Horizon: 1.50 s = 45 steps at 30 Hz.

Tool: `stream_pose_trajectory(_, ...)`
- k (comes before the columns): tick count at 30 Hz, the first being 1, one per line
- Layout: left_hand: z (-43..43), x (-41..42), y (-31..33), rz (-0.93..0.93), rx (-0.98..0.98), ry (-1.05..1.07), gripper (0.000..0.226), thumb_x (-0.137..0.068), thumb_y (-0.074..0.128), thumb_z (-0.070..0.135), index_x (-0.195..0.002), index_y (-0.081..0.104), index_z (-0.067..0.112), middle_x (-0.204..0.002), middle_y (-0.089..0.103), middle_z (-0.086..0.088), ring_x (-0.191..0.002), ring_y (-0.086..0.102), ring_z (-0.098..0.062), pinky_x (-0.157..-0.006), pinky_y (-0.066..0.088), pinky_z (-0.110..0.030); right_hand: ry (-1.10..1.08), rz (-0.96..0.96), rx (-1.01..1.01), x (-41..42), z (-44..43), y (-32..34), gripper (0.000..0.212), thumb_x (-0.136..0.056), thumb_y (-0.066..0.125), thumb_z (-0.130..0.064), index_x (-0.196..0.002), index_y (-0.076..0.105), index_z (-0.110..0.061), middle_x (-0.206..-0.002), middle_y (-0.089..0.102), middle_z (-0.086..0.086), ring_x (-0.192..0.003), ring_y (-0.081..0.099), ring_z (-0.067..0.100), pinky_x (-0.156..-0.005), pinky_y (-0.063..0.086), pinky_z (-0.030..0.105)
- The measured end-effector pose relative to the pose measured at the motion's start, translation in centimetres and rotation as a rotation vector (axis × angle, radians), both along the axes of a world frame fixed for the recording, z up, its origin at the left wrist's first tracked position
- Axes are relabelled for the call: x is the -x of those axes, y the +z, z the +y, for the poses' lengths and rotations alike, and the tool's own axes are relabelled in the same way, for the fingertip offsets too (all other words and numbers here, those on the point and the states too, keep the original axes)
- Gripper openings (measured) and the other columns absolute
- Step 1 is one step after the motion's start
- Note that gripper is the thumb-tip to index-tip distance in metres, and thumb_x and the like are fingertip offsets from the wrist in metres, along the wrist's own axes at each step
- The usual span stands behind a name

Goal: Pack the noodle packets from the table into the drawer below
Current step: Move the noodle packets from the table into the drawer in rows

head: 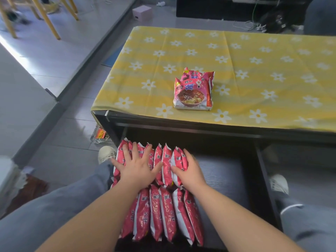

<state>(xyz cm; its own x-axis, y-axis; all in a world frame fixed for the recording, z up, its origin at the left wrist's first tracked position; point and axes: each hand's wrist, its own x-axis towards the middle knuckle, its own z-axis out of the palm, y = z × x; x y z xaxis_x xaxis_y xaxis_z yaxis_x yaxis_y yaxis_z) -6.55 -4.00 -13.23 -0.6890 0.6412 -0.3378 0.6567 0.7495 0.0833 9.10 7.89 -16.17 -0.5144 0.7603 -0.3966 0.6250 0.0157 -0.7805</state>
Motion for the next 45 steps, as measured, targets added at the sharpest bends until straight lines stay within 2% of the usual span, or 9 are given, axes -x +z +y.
stream_pose_trajectory(5, 0.0, -0.2, -0.2, -0.034, -0.019, 0.008, 0.091, -0.082, 0.015, 0.091, -0.160, -0.006, 0.049, -0.173, -0.021, -0.006, -0.153, -0.031, -0.041, -0.111, -0.016, -0.078, -0.027, -0.034, -0.039, 0.4, -0.7, -0.5, 0.088, -0.093, 0.066, -0.059, -0.164, 0.018, -0.040, -0.173, 0.019, 0.001, -0.159, 0.020, 0.025, -0.126, 0.025, 0.049)
stream_pose_trajectory(15, 0.4, 0.0, 0.8, -0.138, 0.017, 0.021, 0.094, -0.084, 0.025, 0.090, -0.161, -0.007, 0.048, -0.172, -0.024, -0.007, -0.153, -0.031, -0.041, -0.112, -0.014, -0.078, 0.040, -0.104, 0.080, -0.7, -0.2, 1.3, 0.085, -0.099, 0.047, -0.069, -0.166, 0.003, -0.041, -0.177, -0.002, 0.000, -0.163, -0.002, 0.029, -0.128, 0.016, 0.059)
stream_pose_trajectory(18, 0.7, -1.3, 1.6, -0.065, -0.044, 0.036, 0.090, -0.086, 0.023, 0.086, -0.162, -0.002, 0.044, -0.173, -0.020, -0.011, -0.153, -0.029, -0.046, -0.113, -0.007, -0.082, -0.119, -0.149, 0.095, -2.4, -0.6, 2.3, 0.086, -0.097, 0.047, -0.071, -0.166, 0.006, -0.039, -0.177, -0.003, 0.006, -0.162, 0.003, 0.036, -0.128, 0.019, 0.058)
stream_pose_trajectory(23, 1.4, -4.1, 2.7, -0.040, -0.102, -0.139, 0.083, -0.092, 0.025, 0.079, -0.163, 0.001, 0.043, -0.172, -0.020, -0.010, -0.152, -0.033, -0.042, -0.113, -0.010, -0.080, -0.343, -0.260, 0.356, -4.4, -3.5, 2.2, 0.089, -0.097, 0.040, -0.075, -0.167, 0.003, -0.035, -0.175, 0.003, 0.014, -0.157, 0.018, 0.048, -0.124, 0.025, 0.064)
stream_pose_trajectory(30, 0.5, -5.3, 3.2, -0.175, -0.022, -0.172, 0.078, -0.096, 0.031, 0.076, -0.162, 0.001, 0.047, -0.173, -0.022, -0.006, -0.154, -0.030, -0.040, -0.116, 0.000, -0.080, -0.350, -0.133, 0.399, -4.5, -6.2, 2.7, 0.079, -0.099, 0.044, -0.070, -0.166, 0.010, -0.042, -0.174, 0.007, 0.013, -0.154, 0.026, 0.045, -0.123, 0.027, 0.064)
stream_pose_trajectory(34, -0.2, -4.8, 2.8, -0.081, 0.013, -0.178, 0.082, -0.088, 0.024, 0.084, -0.160, 0.001, 0.051, -0.174, -0.015, -0.005, -0.156, -0.025, -0.040, -0.112, -0.003, -0.084, -0.282, -0.152, 0.397, -4.5, -5.9, 2.7, 0.080, -0.097, 0.041, -0.074, -0.165, 0.014, -0.042, -0.168, 0.027, 0.012, -0.148, 0.037, 0.043, -0.120, 0.034, 0.061)
stream_pose_trajectory(36, -0.2, -4.5, 2.6, 0.004, 0.015, -0.162, 0.090, -0.081, 0.017, 0.091, -0.160, -0.001, 0.050, -0.174, -0.015, -0.005, -0.155, -0.025, -0.041, -0.109, -0.006, -0.084, -0.199, -0.213, 0.257, -4.5, -5.4, 2.8, 0.082, -0.095, 0.036, -0.077, -0.164, 0.019, -0.038, -0.165, 0.033, 0.012, -0.149, 0.037, 0.040, -0.121, 0.033, 0.059)
stream_pose_trajectory(40, -0.8, -3.7, 2.3, 0.017, 0.000, -0.060, 0.096, -0.076, 0.016, 0.097, -0.158, -0.009, 0.055, -0.172, -0.025, -0.007, -0.153, -0.029, -0.045, -0.107, -0.007, -0.086, 0.072, -0.138, 0.067, -4.3, -4.3, 2.5, 0.085, -0.094, 0.043, -0.077, -0.163, 0.001, -0.049, -0.176, -0.011, -0.005, -0.163, -0.001, 0.028, -0.128, 0.016, 0.059)
stream_pose_trajectory(45, -0.8, -3.3, 2.3, -0.050, 0.051, -0.031, 0.099, -0.076, 0.022, 0.097, -0.158, -0.014, 0.054, -0.169, -0.032, -0.007, -0.155, -0.022, -0.047, -0.111, 0.005, -0.084, 0.239, -0.176, 0.104, -3.9, -4.0, 1.3, 0.103, -0.087, 0.060, -0.074, -0.160, -0.010, -0.054, -0.171, -0.029, -0.011, -0.162, -0.007, 0.027, -0.130, 0.015, 0.056)
